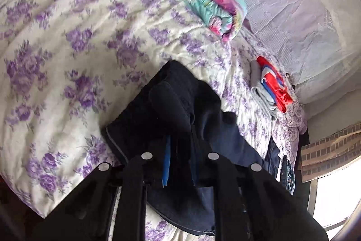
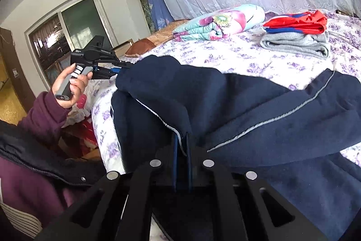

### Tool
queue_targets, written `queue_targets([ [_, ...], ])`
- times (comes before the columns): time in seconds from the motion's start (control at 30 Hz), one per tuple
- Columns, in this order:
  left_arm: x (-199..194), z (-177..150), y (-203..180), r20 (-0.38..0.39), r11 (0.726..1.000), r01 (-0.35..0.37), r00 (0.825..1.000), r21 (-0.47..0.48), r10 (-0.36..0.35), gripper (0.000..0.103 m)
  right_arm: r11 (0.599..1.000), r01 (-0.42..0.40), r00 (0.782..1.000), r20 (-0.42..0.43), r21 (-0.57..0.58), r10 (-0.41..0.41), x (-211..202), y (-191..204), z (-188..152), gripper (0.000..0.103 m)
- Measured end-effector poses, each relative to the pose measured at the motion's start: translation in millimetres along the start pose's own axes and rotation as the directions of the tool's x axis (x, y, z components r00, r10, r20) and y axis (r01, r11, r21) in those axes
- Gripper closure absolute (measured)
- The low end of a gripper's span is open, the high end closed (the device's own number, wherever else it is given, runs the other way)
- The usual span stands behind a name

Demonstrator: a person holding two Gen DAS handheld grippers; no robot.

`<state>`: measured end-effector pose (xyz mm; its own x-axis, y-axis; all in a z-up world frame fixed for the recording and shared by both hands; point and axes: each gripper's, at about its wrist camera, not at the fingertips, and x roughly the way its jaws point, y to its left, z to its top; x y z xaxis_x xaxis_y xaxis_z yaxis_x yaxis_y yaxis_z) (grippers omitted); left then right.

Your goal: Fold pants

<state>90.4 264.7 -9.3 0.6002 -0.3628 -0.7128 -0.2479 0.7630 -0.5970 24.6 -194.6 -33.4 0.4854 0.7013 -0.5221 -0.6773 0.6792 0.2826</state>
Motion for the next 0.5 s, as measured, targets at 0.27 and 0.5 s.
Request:
queue_targets([
  [0.27, 21, -15, 31, -0.109, 0.999, -0.039, 0.993, -0.003, 0.039, 0.079, 0.998, -0.024, 0.993, -0.119, -0.06, 0.017, 16, 18, -18, 0.096],
  [0.5, 18, -5, 23, -0.018, 1.0, -0.002, 1.0, 0.012, 0.002, 0.085, 0.997, -0.052, 0.995, -0.092, -0.051, 0.047, 12, 22, -18, 0.096],
])
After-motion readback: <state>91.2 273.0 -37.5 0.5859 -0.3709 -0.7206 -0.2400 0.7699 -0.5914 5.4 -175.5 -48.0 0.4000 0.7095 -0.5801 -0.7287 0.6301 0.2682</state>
